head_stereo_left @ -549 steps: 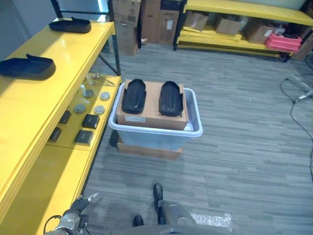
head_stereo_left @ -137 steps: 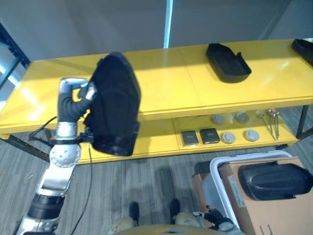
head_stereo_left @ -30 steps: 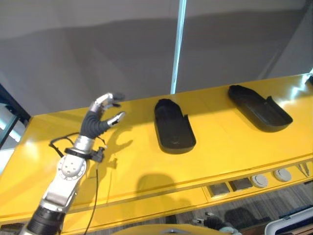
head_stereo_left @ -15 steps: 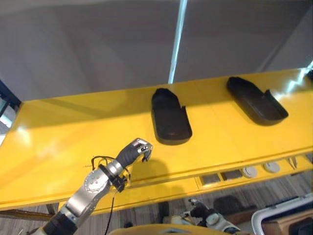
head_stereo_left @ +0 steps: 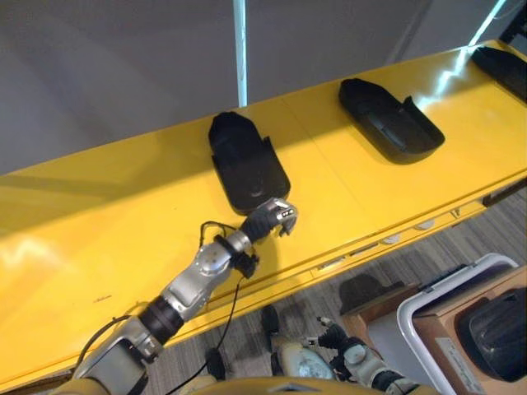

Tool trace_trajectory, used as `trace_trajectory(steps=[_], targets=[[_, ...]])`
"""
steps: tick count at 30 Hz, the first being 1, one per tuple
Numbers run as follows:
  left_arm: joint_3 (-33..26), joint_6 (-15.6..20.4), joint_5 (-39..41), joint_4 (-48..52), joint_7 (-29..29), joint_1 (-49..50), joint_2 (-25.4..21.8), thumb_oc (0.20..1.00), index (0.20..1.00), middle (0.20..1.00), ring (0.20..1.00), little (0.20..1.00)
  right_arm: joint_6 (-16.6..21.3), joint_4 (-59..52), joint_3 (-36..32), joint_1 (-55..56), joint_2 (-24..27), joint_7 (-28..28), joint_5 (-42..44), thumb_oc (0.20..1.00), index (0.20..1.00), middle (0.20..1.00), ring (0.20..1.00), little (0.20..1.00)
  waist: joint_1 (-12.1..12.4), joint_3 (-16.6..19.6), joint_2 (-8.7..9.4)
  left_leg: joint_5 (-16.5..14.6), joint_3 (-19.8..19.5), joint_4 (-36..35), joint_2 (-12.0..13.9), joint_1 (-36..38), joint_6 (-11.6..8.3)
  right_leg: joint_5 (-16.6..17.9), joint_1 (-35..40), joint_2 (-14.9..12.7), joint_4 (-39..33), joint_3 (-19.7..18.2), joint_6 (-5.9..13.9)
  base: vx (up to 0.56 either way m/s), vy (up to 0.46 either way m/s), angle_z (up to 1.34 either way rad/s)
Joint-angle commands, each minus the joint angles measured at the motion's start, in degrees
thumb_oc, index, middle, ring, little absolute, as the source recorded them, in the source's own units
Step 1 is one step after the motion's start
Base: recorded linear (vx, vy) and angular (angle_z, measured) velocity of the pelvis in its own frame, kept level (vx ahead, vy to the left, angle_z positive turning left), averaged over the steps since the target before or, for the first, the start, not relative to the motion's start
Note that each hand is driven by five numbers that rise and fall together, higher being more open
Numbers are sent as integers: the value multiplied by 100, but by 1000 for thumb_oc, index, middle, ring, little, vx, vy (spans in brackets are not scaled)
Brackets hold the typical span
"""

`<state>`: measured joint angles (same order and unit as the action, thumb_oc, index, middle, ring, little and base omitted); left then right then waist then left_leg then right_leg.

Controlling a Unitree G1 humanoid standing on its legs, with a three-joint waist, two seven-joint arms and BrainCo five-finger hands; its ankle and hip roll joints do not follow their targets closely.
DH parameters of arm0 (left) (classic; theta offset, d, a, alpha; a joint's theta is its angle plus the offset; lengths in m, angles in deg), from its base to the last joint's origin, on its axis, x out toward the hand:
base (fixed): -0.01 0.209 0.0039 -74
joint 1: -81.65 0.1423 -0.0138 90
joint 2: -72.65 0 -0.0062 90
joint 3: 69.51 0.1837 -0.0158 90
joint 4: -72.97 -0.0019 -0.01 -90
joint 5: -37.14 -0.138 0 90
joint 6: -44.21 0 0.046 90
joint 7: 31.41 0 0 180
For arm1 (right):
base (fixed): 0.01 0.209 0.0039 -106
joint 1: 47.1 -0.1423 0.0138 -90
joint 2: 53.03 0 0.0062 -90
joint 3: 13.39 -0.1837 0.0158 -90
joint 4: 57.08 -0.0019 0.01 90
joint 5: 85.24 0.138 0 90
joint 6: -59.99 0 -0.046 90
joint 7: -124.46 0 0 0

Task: Move parts from the plastic box to the shelf.

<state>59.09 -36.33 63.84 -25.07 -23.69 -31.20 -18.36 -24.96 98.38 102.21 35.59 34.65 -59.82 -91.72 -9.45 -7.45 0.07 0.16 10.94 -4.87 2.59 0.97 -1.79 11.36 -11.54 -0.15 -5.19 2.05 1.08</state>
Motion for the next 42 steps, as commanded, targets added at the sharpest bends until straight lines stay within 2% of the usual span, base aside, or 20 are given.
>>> trace_trajectory(steps=[1, 9, 16, 24, 27, 31, 32, 33, 34, 36, 37, 39, 40, 41, 42], targets=[[55, 349, -145, -30, -156, -162, -123, 200, 200, 200, 200, 200, 44, 90, 260, 82, -245, -68, 97, 1000, 1000, 1000, 1000, 1000, 3, -104, 195, -239, -345, -13, 119, -212, -59, -858, 593, -424, 19, -125, 585, -19, -14, -9], [-46, 364, -495, -370, -384, -153, -81, 200, 200, 200, 200, 200, 67, 28, 223, 57, -236, -118, 202, 1000, 1000, 1000, 1000, 1000, -20, -160, 182, -211, -331, -13, 132, -267, -71, -848, 526, -394, 19, -160, 568, -6, -8, -2], [-558, 352, -623, -232, -584, 422, -289, 200, 200, 200, 200, 200, 82, 127, 46, 149, -247, -167, 276, 1000, 1000, 1000, 1000, 1000, 76, -109, 152, -219, -365, -13, 159, -165, -90, -917, 690, -375, 19, -83, 533, 9, -2, 2], [-671, 342, -449, 910, -205, 942, -732, 200, 200, 200, 200, 200, 82, 169, -227, 188, -118, -150, 332, 1000, 1000, 1000, 1000, 1000, 205, 83, 159, -312, -429, -13, 101, 90, -37, -945, 997, -459, 19, 4, 588, 2, 44, 3], [-466, 253, -323, 1256, 52, 1128, -766, 200, 200, 200, 200, 200, 46, 322, -573, 266, -63, -134, 548, 1000, 1000, 1000, 1000, 1000, 154, 190, 158, -389, -433, -13, -3, 198, 55, -884, 1092, -549, 23, -44, 660, -49, 156, 0], [-302, 224, -288, 1365, 110, 1055, -684, 200, 200, 200, 200, 200, 45, 280, -690, 385, -55, -114, 671, 1000, 1000, 1000, 1000, 1000, 59, 138, 211, -411, -424, -13, -92, 228, 142, -767, 991, -614, 170, -153, 731, -88, 116, -1], [-242, 233, -307, 1365, 130, 1003, -665, 507, 507, 507, 507, 507, 52, 235, -678, 418, -55, -113, 674, 1000, 1000, 1000, 1000, 1000, 27, 111, 247, -426, -402, -13, -110, 214, 166, -690, 893, -611, 213, -208, 760, -331, 92, -15], [-123, 288, -337, 1301, 57, 742, -617, 1000, 1000, 1000, 1000, 1000, 34, 195, -693, 255, -35, -149, 721, 1000, 1000, 1000, 1000, 1000, -75, -57, 394, -394, -245, -13, -116, 70, 187, -163, 376, -574, 323, -316, 952, -403, 34, -25], [-58, 317, -383, 1254, 38, 631, -607, 1000, 1000, 1000, 1000, 1000, 33, 172, -738, 208, -34, -169, 759, 1000, 1000, 1000, 1000, 1000, -69, -71, 451, -367, -123, -13, -66, -44, 187, -69, 232, -534, 277, -269, 1034, -453, 1, -37], [-45, 336, -480, 1219, 43, 573, -660, 1000, 1000, 1000, 1000, 1000, 16, 221, -840, 215, -64, -188, 809, 1000, 1000, 1000, 1000, 1000, -5, -71, 437, -286, 168, -13, 104, -136, 172, -179, 123, -547, 327, 228, 1063, -235, -33, -68], [-43, 338, -481, 1215, 42, 567, -663, 1000, 1000, 1000, 1000, 1000, 16, 221, -842, 211, -69, -188, 808, 1000, 1000, 1000, 1000, 1000, -3, -53, 452, -255, 175, -13, 94, -171, 170, -164, 83, -556, 334, 219, 1056, -141, -43, -118], [-94, 353, -523, 1225, 25, 557, -680, 1000, 1000, 1000, 1000, 1000, -15, 343, -866, 310, -114, -184, 789, 1000, 1000, 1000, 1000, 1000, 76, -71, 393, -220, 385, -13, 293, -149, 151, -455, 261, -753, 547, 460, 1012, -201, -89, -117], [-127, 346, -489, 1211, 26, 559, -682, 1000, 1000, 1000, 1000, 1000, -22, 399, -893, 360, -99, -179, 789, 1000, 1000, 1000, 1000, 1000, 133, -70, 361, -145, 485, -13, 373, -145, 131, -530, 353, -924, 668, 593, 965, -354, -223, -99], [-227, 357, -425, 1168, -28, 529, -667, 1000, 1000, 1000, 1000, 1000, -48, 478, -1015, 378, -42, -198, 761, 1000, 1000, 1000, 1000, 1000, 226, -23, 270, -53, 757, -13, 575, -124, 8, -501, 756, -1505, 772, 1185, 996, -360, -277, -77], [-254, 357, -417, 1132, -74, 518, -648, 1000, 1000, 1000, 1000, 1000, -51, 496, -1047, 357, 3, -213, 718, 1000, 1000, 1000, 1000, 1000, 297, 30, 254, 17, 896, 5, 657, -146, -51, -328, 968, -1824, 755, 1565, 1038, -333, -315, -86]])
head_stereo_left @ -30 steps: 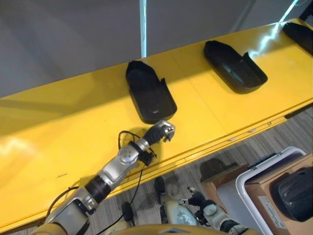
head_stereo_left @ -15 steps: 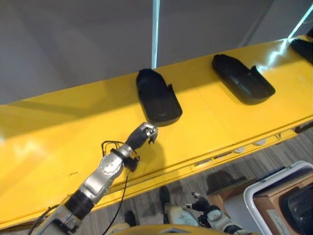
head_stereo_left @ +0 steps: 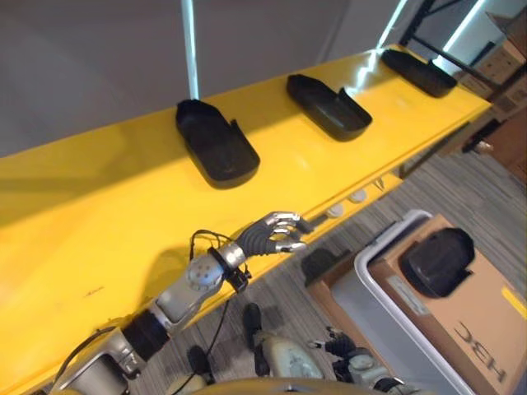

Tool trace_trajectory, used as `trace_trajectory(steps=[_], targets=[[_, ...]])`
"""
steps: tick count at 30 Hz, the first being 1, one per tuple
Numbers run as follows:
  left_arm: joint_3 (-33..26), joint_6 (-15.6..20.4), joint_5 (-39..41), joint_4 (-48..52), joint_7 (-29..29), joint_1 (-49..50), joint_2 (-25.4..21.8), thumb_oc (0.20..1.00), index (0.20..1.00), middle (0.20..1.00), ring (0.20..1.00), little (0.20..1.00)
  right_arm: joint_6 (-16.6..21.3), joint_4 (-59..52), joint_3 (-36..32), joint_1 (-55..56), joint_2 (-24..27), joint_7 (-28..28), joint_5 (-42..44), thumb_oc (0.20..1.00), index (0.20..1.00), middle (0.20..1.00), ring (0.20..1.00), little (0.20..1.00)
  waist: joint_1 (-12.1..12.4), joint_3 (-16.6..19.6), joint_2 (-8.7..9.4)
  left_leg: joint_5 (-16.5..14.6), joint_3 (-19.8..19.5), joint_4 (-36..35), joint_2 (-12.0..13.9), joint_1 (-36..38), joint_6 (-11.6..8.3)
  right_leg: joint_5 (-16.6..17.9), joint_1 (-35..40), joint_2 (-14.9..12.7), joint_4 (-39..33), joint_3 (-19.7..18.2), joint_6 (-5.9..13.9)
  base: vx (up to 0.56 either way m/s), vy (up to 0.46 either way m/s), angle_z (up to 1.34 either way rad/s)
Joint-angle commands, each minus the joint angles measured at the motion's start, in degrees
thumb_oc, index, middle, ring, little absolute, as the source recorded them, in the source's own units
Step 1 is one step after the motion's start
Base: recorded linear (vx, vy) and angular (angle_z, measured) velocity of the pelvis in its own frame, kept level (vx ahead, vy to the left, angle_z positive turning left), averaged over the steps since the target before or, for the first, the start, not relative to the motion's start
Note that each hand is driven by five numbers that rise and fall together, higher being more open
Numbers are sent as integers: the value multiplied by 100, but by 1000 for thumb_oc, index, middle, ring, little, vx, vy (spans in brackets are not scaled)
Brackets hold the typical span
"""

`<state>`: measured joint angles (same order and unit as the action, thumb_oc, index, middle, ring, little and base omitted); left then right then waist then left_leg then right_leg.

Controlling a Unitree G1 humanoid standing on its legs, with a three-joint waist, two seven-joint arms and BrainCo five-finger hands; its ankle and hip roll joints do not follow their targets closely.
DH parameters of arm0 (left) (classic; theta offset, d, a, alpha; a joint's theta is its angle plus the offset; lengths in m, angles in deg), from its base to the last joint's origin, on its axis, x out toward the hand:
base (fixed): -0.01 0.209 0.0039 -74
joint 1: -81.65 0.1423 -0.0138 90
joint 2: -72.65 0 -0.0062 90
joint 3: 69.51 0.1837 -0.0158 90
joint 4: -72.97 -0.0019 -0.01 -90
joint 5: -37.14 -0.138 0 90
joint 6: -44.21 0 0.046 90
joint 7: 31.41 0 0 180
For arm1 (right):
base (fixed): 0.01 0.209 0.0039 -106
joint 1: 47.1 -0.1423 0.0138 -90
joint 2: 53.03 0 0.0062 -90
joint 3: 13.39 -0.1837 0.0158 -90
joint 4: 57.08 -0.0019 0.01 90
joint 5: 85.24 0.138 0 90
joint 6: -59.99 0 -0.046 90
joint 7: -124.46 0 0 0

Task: Move parts from the plastic box to the shelf.

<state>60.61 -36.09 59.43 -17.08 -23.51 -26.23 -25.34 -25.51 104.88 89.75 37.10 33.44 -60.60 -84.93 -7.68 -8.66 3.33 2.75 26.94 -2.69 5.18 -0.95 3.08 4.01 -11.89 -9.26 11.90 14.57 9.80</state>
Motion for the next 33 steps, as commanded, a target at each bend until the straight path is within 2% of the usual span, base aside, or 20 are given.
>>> trace_trajectory(steps=[1, 2, 4, 6, 9, 10, 11, 12, 13, 14, 15, 16, 17, 18, 19, 20, 21, 25, 28, 33], targets=[[-444, 319, 39, 314, -93, 19, 54, 1000, 1000, 1000, 1000, 1000, -9, -167, 174, 187, 156, -148, -31, 1000, 1000, 1000, 1000, 1000, 197, 205, -70, -186, -548, -184, 472, 27, -596, 615, 1126, -1191, -929, 667, 219, -151, -278, -62], [-478, 304, 26, 263, -84, 39, 39, 1000, 1000, 1000, 1000, 1000, -15, -189, 160, 194, 204, -142, -111, 1000, 1000, 1000, 1000, 1000, 262, 287, -74, -229, -448, -169, 574, 83, -694, 751, 1291, -1401, -906, 967, 356, -107, -333, -58], [-591, 294, -107, 54, -138, 126, 32, 1000, 1000, 1000, 1000, 1000, -15, -222, 87, 194, 312, -161, -157, 1000, 1000, 1000, 1000, 1000, 384, 396, -12, -97, -56, -133, 772, 143, -820, 1053, 1478, -1712, -898, 1668, 477, -113, -375, -120], [-700, 299, -430, -255, -245, 305, -1, 1000, 1000, 1000, 1000, 1000, -18, -227, 27, 187, 376, -193, -166, 1000, 1000, 1000, 1000, 1000, 483, 480, 60, 45, 310, -61, 1004, 146, -961, 859, 1715, -1668, -1173, 2169, 509, -149, -441, -127], [-1017, 295, -595, -840, -475, 653, 107, 1000, 1000, 1000, 1000, 1000, 85, -332, -75, 283, 393, -239, 58, 1000, 1000, 1000, 1000, 1000, 427, 463, 42, 379, 392, -26, 1493, 179, -1256, 166, 1579, -1162, -1178, 1907, 333, -43, -571, -113], [-1187, 310, -744, -1102, -577, 779, 159, 1000, 1000, 1000, 1000, 1000, 128, -423, -26, 377, 477, -234, 28, 1000, 1000, 1000, 1000, 1000, 395, 435, -67, 470, 403, 87, 1732, 221, -1334, -132, 1553, -942, -1152, 1865, 176, -2, -483, -67], [-1278, 327, -793, -1261, -641, 917, 210, 1000, 1000, 1000, 1000, 1000, 168, -543, 15, 393, 535, -235, 24, 1000, 1000, 1000, 1000, 1000, 363, 394, -119, 523, 355, 167, 1810, 253, -1349, -304, 1563, -778, -1166, 1781, 47, 1, -312, -67], [-1280, 331, -795, -1265, -641, 919, 216, 1000, 1000, 1000, 1000, 1000, 167, -546, 18, 396, 540, -235, 25, 1000, 1000, 1000, 1000, 1000, 362, 393, -130, 525, 354, 171, 1823, 254, -1355, -310, 1566, -767, -1165, 1780, 40, 1, -378, -42], [-1487, 385, -1084, -1734, -884, 1054, 227, 1000, 1000, 1000, 1000, 1000, 241, -756, 139, 393, 703, -197, -44, 1000, 1000, 1000, 1000, 1000, 528, 218, -174, 947, -562, 495, 1757, 98, -1398, -489, 1569, -450, -1269, 1393, -117, 31, -347, -76], [-1535, 417, -1338, -1989, -999, 1140, 248, 1000, 1000, 1000, 1000, 1000, 258, -802, 176, 415, 748, -192, -66, 1000, 1000, 1000, 1000, 1000, 570, 180, -128, 774, -1121, 620, 1574, -37, -1324, -508, 1574, -329, -1358, 1214, -193, 6, -462, -149], [-1711, 418, -1486, -2168, -1122, 1327, 212, 1000, 1000, 1000, 1000, 1000, 288, -873, 225, 400, 790, -173, -55, 1000, 1000, 1000, 1000, 1000, 635, 150, -43, 560, -1497, 621, 1278, -130, -1138, -432, 1486, -260, -1399, 1041, -268, 89, -397, -167], [-2008, 396, -1618, -2665, -1280, 1609, 248, 1000, 1000, 1000, 1000, 1000, 356, -1117, 271, 416, 815, -113, -1, 1000, 1000, 1000, 1000, 1000, 775, 123, 13, 113, -2250, 612, 707, -258, -964, -494, 1431, -88, -1393, 498, -336, 116, -314, -153], [-2118, 375, -1654, -2872, -1328, 1692, 282, 1000, 1000, 1000, 1000, 1000, 409, -1207, 275, 424, 820, -77, 23, 1000, 1000, 1000, 1000, 1000, 796, 109, -9, -19, -2431, 523, 505, -249, -915, -532, 1463, 7, -1395, 332, -365, 135, -190, -123], [-2117, 380, -1655, -2878, -1330, 1688, 285, 1000, 1000, 1000, 1000, 1000, 407, -1210, 275, 423, 823, -76, 24, 1000, 1000, 1000, 1000, 1000, 792, 118, -4, -1, -2431, 516, 492, -265, -907, -519, 1446, -5, -1399, 334, -361, 85, -44, -145], [-2206, 348, -1689, -3164, -1396, 1753, 358, 1000, 1000, 1000, 1000, 1000, 445, -1263, 265, 409, 838, -67, 68, 1000, 1000, 1000, 1000, 1000, 817, 106, -27, -61, -2576, 470, 275, -293, -866, -497, 1465, 66, -1453, 216, -356, 74, 3, -143], [-2312, 255, -1734, -3763, -1436, 1879, 502, 1000, 1000, 1000, 1000, 1000, 497, -1394, 299, 342, 816, -51, 139, 1000, 1000, 1000, 1000, 1000, 847, 75, -77, -87, -2760, 450, -77, -417, -812, -402, 1447, 159, -1551, -22, -334, 106, 21, -97], [-2350, 239, -1750, -3986, -1439, 1918, 558, 1000, 1000, 1000, 1000, 1000, 528, -1500, 339, 339, 794, -16, 149, 1000, 1000, 1000, 1000, 1000, 845, 91, -129, -126, -2738, 334, -156, -343, -760, -375, 1421, 216, -1581, -131, -310, 68, 37, -68], [-2420, 143, -1661, -4815, -1510, 1971, 816, 1000, 1000, 1000, 1000, 1000, 633, -2175, 377, 401, 744, 43, 238, 1000, 1000, 1000, 1000, 1000, 774, 103, -298, -172, -2662, 92, -227, -67, -617, -393, 1393, 255, -1510, -365, -247, 56, 174, -147], [-2194, 106, -2235, -5567, -1517, 1983, 880, 1000, 1000, 1000, 1000, 1000, 834, -3501, 375, 556, 791, 93, 351, 1000, 1000, 1000, 1000, 1000, 586, 126, -394, -178, -2534, -145, -356, 150, -521, -337, 1395, 137, -1508, -518, -154, 76, 283, 5], [-2294, 71, -2369, -6301, -1620, 1834, 943, 1000, 1000, 1000, 1000, 1000, 1116, -5706, 252, 343, 1147, -52, 276, 1000, 1000, 1000, 1000, 1000, 526, 96, -352, -231, -2476, -231, -428, 63, -432, -236, 1196, 69, -1576, -718, -78, 4, 127, -10]])
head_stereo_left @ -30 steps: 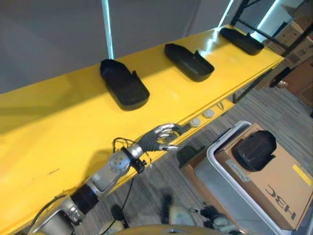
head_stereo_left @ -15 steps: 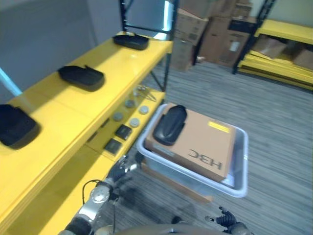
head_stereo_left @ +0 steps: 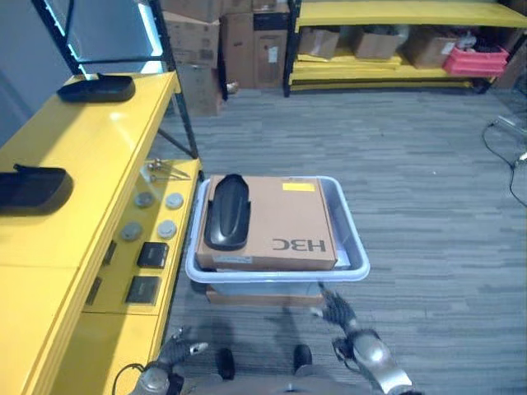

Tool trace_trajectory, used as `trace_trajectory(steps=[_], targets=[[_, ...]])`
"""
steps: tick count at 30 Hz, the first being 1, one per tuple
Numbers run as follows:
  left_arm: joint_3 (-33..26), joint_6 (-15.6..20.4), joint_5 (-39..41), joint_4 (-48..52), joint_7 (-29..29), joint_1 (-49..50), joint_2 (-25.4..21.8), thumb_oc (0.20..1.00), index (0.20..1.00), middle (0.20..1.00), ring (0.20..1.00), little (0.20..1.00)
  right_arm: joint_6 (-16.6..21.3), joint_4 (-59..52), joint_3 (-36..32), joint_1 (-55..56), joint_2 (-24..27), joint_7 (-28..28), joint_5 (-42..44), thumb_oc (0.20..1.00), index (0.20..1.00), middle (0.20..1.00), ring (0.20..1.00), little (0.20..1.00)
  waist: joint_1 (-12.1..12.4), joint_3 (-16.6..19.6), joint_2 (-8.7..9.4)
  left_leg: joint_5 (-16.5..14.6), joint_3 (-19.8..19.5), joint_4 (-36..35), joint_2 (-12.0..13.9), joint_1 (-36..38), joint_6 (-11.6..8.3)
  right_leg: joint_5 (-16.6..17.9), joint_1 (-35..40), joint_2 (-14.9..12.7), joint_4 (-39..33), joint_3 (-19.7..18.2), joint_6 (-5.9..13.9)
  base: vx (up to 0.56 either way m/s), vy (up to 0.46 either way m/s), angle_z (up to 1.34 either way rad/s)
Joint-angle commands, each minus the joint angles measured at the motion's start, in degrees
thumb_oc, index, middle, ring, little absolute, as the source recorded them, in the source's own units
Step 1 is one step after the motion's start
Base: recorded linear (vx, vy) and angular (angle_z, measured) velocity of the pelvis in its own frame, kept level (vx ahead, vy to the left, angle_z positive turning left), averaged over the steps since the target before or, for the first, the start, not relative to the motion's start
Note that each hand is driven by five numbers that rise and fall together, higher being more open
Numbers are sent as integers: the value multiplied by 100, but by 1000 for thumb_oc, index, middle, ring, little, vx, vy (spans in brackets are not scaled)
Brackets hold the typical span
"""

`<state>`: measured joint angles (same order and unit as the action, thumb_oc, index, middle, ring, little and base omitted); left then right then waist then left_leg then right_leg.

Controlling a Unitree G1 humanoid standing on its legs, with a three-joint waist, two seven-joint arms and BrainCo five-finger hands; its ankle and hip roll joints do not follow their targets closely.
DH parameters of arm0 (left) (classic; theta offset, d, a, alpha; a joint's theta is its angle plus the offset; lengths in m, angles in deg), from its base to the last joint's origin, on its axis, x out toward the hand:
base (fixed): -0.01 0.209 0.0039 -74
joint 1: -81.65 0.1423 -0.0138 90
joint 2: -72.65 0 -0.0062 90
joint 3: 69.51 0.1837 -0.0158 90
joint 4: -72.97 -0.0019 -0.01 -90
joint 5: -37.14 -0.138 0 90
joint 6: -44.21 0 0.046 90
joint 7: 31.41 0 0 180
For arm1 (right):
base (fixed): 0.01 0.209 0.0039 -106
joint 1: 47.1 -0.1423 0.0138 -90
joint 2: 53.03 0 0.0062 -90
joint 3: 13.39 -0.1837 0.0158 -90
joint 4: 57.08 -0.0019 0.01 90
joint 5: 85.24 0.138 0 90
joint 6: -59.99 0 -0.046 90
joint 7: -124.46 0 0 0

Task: Move parts from the plastic box to the shelf.

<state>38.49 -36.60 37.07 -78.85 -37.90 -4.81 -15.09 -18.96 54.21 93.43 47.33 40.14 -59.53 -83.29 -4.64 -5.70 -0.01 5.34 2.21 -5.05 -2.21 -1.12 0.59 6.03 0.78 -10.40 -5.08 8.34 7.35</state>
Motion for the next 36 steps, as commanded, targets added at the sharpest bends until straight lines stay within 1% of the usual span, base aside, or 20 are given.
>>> trace_trajectory(steps=[1, 2, 4, 6, 7, 8, 10, 13, 14, 15, 18, 20, 21, 23, 24, 25, 29, 33, 35, 36], targets=[[-110, 129, -68, -183, -204, -381, -106, 1000, 1000, 1000, 1000, 1000, 534, -988, -197, -777, 557, -192, 163, 1000, 1000, 1000, 1000, 1000, 226, -242, 20, -478, -60, 5, 310, 7, -172, -427, -151, 221, 128, -163, 154, -47, 18, 27], [-125, 120, -30, -218, -228, -433, -131, 1000, 1000, 1000, 1000, 1000, 612, -1408, -313, -849, 639, -245, 275, 1000, 1000, 1000, 1000, 1000, 223, -304, 67, -462, -110, 5, 316, -89, -164, -423, -235, 270, 120, -273, 141, -61, -7, 30], [-181, 81, -25, -370, -253, -497, -158, 1000, 1000, 1000, 1000, 1000, 676, -2110, -509, -994, 703, -309, 463, 1000, 1000, 1000, 1000, 1000, 243, -398, 153, -443, -169, 5, 337, -260, -155, -367, -411, 335, 85, -355, 126, -67, -38, 33], [-183, 46, -72, -495, -261, -499, -149, 1000, 1000, 1000, 1000, 1000, 661, -2431, -680, -1195, 785, -564, 247, 1000, 1000, 1000, 1000, 1000, 288, -478, 202, -396, -203, 5, 370, -437, -186, -316, -536, 381, 30, -362, 107, -52, -38, 29], [-183, 48, -73, -500, -262, -504, -147, 1000, 1000, 1000, 1000, 1000, 656, -2435, -681, -1196, 784, -567, 242, 1000, 1000, 1000, 1000, 1000, 287, -471, 201, -394, -205, 5, 371, -448, -187, -316, -547, 382, 32, -361, 106, -8, -43, 7], [-149, -28, -142, -654, -241, -512, -108, 1000, 1000, 1000, 1000, 1000, 532, -2373, -642, -1605, 862, -759, -120, 1000, 1000, 1000, 1000, 1000, 352, -542, 252, -380, -244, 5, 408, -550, -215, -299, -639, 412, 8, -305, 93, -12, -62, 9], [-129, -82, -92, -667, -283, -574, -107, 1000, 1000, 1000, 1000, 1000, 371, -2072, -475, -2162, 826, -965, -255, 1000, 1000, 1000, 1000, 1000, 439, -652, 311, -333, -318, 5, 459, -688, -227, -281, -768, 467, 8, -277, 80, -34, -94, 0], [52, -111, 76, -537, -370, -782, -161, 1000, 1000, 1000, 1000, 1000, 190, -1713, -247, -3202, 682, -1469, -531, 1000, 1000, 1000, 1000, 1000, 570, -909, 402, -208, -471, 5, 499, -987, -259, -214, -1036, 560, 8, -263, 45, -52, -78, -4], [45, -113, 78, -537, -369, -795, -163, 1000, 1000, 1000, 1000, 1000, 195, -1691, -239, -3230, 676, -1480, -536, 1000, 1000, 1000, 1000, 1000, 563, -911, 403, -204, -475, 5, 500, -1001, -260, -212, -1049, 561, 8, -259, 44, -37, -60, 15], [190, -82, 217, -364, -509, -907, -178, 1000, 1000, 1000, 1000, 1000, 106, -1356, -131, -3748, 589, -1817, -771, 1000, 1000, 1000, 1000, 1000, 663, -1019, 444, -155, -563, 5, 520, -1157, -297, -202, -1184, 596, 8, -186, 27, -25, -57, 25], [321, -92, 464, -148, -726, -1062, -118, 1000, 1000, 1000, 1000, 1000, -62, -724, -33, -4460, 518, -2255, -920, 1000, 1000, 1000, 1000, 1000, 800, -1173, 529, -85, -668, 5, 568, -1362, -349, -209, -1325, 653, 8, -63, 17, -25, -82, 19], [382, -104, 455, -178, -771, -1120, -88, 1000, 1000, 1000, 1000, 1000, -70, -596, -23, -4582, 472, -2329, -896, 1000, 1000, 1000, 1000, 1000, 824, -1208, 556, -65, -705, 5, 582, -1416, -368, -210, -1364, 670, 8, -36, 14, -16, -66, 22], [533, -130, 405, -208, -812, -1214, -38, 1000, 1000, 1000, 1000, 1000, -132, -322, 12, -4857, 453, -2498, -969, 1000, 1000, 1000, 1000, 1000, 883, -1262, 593, -30, -767, 5, 608, -1506, -398, -214, -1422, 696, 8, 19, 10, -4, -69, 20], [677, -124, 409, -177, -826, -1270, -6, 1000, 1000, 1000, 1000, 1000, -216, -69, 39, -5094, 476, -2704, -1081, 1000, 1000, 1000, 1000, 1000, 931, -1331, 596, 14, -831, 5, 627, -1606, -435, -213, -1482, 709, 8, 61, 1, -5, -55, 15], [677, -124, 411, -179, -826, -1278, -5, 1000, 1000, 1000, 1000, 1000, -209, -50, 44, -5112, 476, -2712, -1080, 1000, 1000, 1000, 1000, 1000, 926, -1331, 593, 17, -838, 5, 628, -1616, -437, -212, -1488, 710, 8, 67, 0, -5, -46, 18], [787, -135, 391, -146, -820, -1313, 10, 1000, 1000, 1000, 1000, 1000, -283, 174, 25, -5213, 447, -2848, -1113, 1000, 1000, 1000, 1000, 1000, 965, -1367, 594, 43, -892, 5, 645, -1684, -462, -220, -1519, 727, 8, 130, -7, -7, -52, 18], [879, -267, 253, -284, -986, -1449, 54, 1000, 1000, 1000, 1000, 1000, -476, 612, 6, -5297, 274, -3176, -1182, 1000, 1000, 1000, 1000, 1000, 997, -1469, 586, 74, -985, 5, 670, -1812, -488, -238, -1574, 750, 8, 212, -17, -10, -43, 10], [903, -353, 79, -417, -1162, -1508, 86, 1000, 1000, 1000, 1000, 1000, -663, 973, 80, -5247, 178, -3285, -1342, 1000, 1000, 1000, 1000, 1000, 992, -1514, 554, 90, -1025, 5, 683, -1868, -504, -238, -1615, 759, 8, 255, -17, -1, -9, 9], [947, -379, 69, -470, -1217, -1552, 99, 1000, 1000, 1000, 1000, 1000, -679, 1268, 118, -5283, 54, -3318, -1203, 1000, 1000, 1000, 1000, 1000, 992, -1537, 549, 104, -1032, 5, 681, -1912, -509, -226, -1654, 763, 8, 259, -15, 0, 0, 0], [961, -399, 63, -487, -1215, -1575, 99, 1000, 1000, 1000, 1000, 1000, -683, 1428, 181, -5297, -36, -3241, -1090, 1000, 1000, 1000, 1000, 1000, 1003, -1552, 557, 112, -1032, 5, 691, -1925, -514, -222, -1666, 763, 8, 272, -15, 0, 0, 0]])
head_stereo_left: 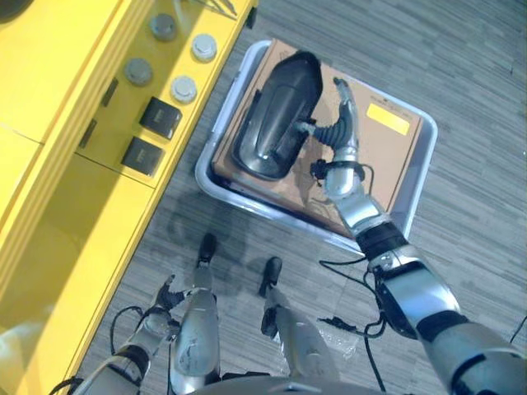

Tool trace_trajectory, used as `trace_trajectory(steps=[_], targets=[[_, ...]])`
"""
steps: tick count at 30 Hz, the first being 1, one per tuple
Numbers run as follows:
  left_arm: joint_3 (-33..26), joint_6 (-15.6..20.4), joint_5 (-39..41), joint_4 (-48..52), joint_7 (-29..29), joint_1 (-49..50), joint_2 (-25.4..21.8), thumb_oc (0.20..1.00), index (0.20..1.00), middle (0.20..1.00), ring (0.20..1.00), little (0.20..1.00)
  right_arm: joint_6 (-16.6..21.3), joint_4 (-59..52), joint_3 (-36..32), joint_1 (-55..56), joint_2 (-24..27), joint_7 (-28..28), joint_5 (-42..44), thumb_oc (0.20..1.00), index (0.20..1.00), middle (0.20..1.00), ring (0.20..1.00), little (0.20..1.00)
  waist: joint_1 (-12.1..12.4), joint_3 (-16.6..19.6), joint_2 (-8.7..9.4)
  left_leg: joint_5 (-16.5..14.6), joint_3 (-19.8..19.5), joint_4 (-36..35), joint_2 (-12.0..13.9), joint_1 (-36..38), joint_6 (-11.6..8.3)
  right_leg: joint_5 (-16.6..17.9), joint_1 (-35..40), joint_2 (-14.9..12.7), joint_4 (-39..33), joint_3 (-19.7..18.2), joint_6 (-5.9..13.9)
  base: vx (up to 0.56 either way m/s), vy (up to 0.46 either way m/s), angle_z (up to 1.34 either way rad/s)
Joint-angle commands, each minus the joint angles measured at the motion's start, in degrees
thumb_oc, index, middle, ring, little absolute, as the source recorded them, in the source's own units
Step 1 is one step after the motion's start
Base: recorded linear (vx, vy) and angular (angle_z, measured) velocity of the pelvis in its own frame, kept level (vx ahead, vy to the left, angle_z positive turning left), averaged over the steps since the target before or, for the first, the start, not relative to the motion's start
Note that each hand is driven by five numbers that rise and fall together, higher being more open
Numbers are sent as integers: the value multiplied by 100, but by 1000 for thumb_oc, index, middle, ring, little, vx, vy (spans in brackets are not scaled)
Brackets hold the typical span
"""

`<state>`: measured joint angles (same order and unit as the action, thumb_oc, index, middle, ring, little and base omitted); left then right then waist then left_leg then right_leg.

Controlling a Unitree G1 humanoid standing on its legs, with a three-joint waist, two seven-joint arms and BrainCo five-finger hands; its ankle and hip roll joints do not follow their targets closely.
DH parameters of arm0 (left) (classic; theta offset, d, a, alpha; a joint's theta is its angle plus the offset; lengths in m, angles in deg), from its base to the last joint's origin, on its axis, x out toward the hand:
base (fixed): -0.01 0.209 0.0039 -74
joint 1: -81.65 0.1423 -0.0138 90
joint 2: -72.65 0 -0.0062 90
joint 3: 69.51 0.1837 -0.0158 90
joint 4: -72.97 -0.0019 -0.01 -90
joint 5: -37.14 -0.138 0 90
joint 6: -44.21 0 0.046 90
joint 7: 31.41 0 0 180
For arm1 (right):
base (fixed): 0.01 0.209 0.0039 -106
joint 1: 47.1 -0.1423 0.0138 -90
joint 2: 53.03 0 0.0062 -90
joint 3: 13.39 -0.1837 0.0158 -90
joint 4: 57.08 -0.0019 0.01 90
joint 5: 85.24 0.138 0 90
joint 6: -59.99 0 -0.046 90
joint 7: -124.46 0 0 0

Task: Move parts from the plastic box to the shelf.

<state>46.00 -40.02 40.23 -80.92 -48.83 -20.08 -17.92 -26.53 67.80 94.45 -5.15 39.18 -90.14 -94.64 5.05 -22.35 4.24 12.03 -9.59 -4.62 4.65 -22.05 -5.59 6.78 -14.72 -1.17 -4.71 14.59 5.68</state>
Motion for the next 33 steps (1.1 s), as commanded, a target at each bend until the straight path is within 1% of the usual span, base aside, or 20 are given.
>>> trace_trajectory(steps=[1, 4, 5, 7, 8, 9, 10, 11, 13, 20, 21, 26, 27, 29, 30, 31, 33], targets=[[207, -58, -253, -280, -122, -49, 381, 1000, 1000, 1000, 1000, 1000, 81, 82, 83, -59, 58, -181, 51, 1000, 1000, 1000, 1000, 1000, 32, 113, 134, -557, 149, -38, 6, 167, 103, -297, -118, -160, -29, -354, 152, 0, 0, 0], [308, -47, -251, -251, -131, -77, 391, 1000, 1000, 1000, 1000, 1000, 70, 767, 352, -205, -168, 43, 267, 1000, 1000, 1000, 1000, 1000, 93, 52, 136, -537, 145, -38, 21, 130, 94, -282, -155, -153, -29, -328, 156, 0, 0, 0], [308, -47, -251, -251, -131, -77, 391, 1000, 1000, 1000, 1000, 1000, 70, 767, 352, -206, -168, 43, 267, 1000, 1000, 1000, 1000, 1000, 93, 52, 136, -537, 145, -38, 21, 130, 94, -282, -155, -153, -29, -328, 156, 0, 0, 0], [480, 28, -149, -71, -162, -236, 351, 1000, 1000, 1000, 1000, 1000, -9, 1936, 862, -751, -276, 406, 370, 1000, 1000, 1000, 1000, 1000, 229, -42, 123, -483, 69, -38, 5, -7, 71, -252, -245, -160, -29, -246, 169, -16, -12, 0], [536, 48, -110, -10, -144, -293, 337, 1000, 1000, 1000, 1000, 1000, -34, 2326, 976, -920, -300, 549, 434, 1000, 1000, 1000, 1000, 1000, 266, -52, 113, -463, 38, -38, -9, -53, 64, -244, -271, -162, -29, -221, 176, -13, -16, 9], [645, 74, -47, 83, -63, -361, 295, 1000, 1000, 1000, 1000, 1000, 1, 2926, 1041, -1130, -364, 950, 978, 1000, 1000, 1000, 1000, 1000, 327, -62, 104, -439, -10, -38, -26, -101, 51, -242, -284, -172, -29, -169, 185, 1, -10, 13], [644, 74, -47, 83, -63, -362, 295, 1000, 1000, 1000, 1000, 1000, 2, 2927, 1041, -1131, -364, 950, 978, 922, 922, 922, 922, 922, 326, -62, 104, -439, -10, -38, -26, -101, 51, -242, -284, -172, -29, -169, 185, 25, -27, 14], [706, 72, 15, 117, 82, -428, 267, 1000, 1000, 1000, 1000, 1000, -18, 3411, 1112, -1304, -436, 1427, 1487, 203, 203, 203, 203, 203, 411, -68, 100, -455, -50, -38, -33, -82, 43, -263, -242, -175, -29, -142, 183, 29, -18, 9], [800, 56, 1, 50, 221, -442, 253, 1000, 1000, 1000, 1000, 1000, -116, 3913, 1226, -1454, -448, 1715, 1616, 200, 200, 200, 200, 200, 462, -7, 95, -429, -105, -38, -69, -106, 36, -284, -209, -193, -29, -68, 186, 41, -11, 14], [623, -37, 9, -310, 346, -280, 272, 1000, 1000, 1000, 1000, 1000, -186, 4196, 1097, -1318, -378, 1742, 1583, 200, 200, 200, 200, 200, 459, 176, 140, -502, -60, -38, -90, 120, 48, -345, 6, -203, -29, -40, 173, 38, 0, 6], [525, -37, 40, -343, 366, -188, 272, 1000, 1000, 1000, 1000, 1000, -181, 4197, 983, -1189, -273, 1726, 1596, 200, 200, 200, 200, 200, 432, 273, 152, -544, -20, -38, -90, 229, 59, -364, 96, -211, -29, -48, 165, 52, 2, 8], [301, 36, 163, -157, 366, 28, 222, 1000, 1000, 1000, 1000, 1000, -141, 4005, 800, -805, 87, 1687, 1459, 200, 200, 200, 200, 200, 348, 470, 134, -662, 78, -38, -74, 518, 94, -435, 324, -249, -29, -72, 154, 58, 9, 2], [141, 134, 337, 285, 386, 221, 106, 1000, 1000, 1000, 1000, 1000, -78, 3708, 643, -372, 377, 1654, 1356, 200, 200, 200, 200, 200, 269, 648, 96, -754, 149, -38, -73, 725, 124, -504, 504, -273, -29, -91, 153, 106, 19, -4], [-92, 197, 680, 810, 404, 358, -12, 1000, 1000, 1000, 1000, 1000, -18, 3462, 481, -41, 607, 1683, 1379, 200, 200, 200, 200, 200, 223, 766, 49, -828, 198, -38, -79, 895, 142, -552, 646, -284, -29, -124, 155, 79, 13, -5], [-90, 193, 680, 815, 405, 359, -16, 1000, 1000, 1000, 1000, 1000, -20, 3459, 477, -38, 608, 1683, 1378, 200, 200, 200, 200, 200, 216, 776, 53, -812, 191, -38, -88, 876, 146, -544, 631, -292, -29, -118, 158, 132, -3, -18], [-395, 242, 939, 1908, 471, 573, -285, 1000, 1000, 1000, 1000, 1000, 0, 3028, 259, 572, 961, 1740, 1212, 200, 200, 200, 200, 200, 179, 1002, -41, -921, 228, -38, -84, 1153, 179, -631, 900, -328, -29, -93, 150, 125, -7, -16], [-588, 277, 1240, 2924, 596, 702, -487, 1000, 1000, 1000, 1000, 1000, -12, 2671, 120, 901, 1214, 1733, 979, 200, 200, 200, 200, 200, 149, 1177, -103, -950, 239, -38, -112, 1277, 200, -668, 1028, -365, -29, -64, 162, 109, 1, -3]])
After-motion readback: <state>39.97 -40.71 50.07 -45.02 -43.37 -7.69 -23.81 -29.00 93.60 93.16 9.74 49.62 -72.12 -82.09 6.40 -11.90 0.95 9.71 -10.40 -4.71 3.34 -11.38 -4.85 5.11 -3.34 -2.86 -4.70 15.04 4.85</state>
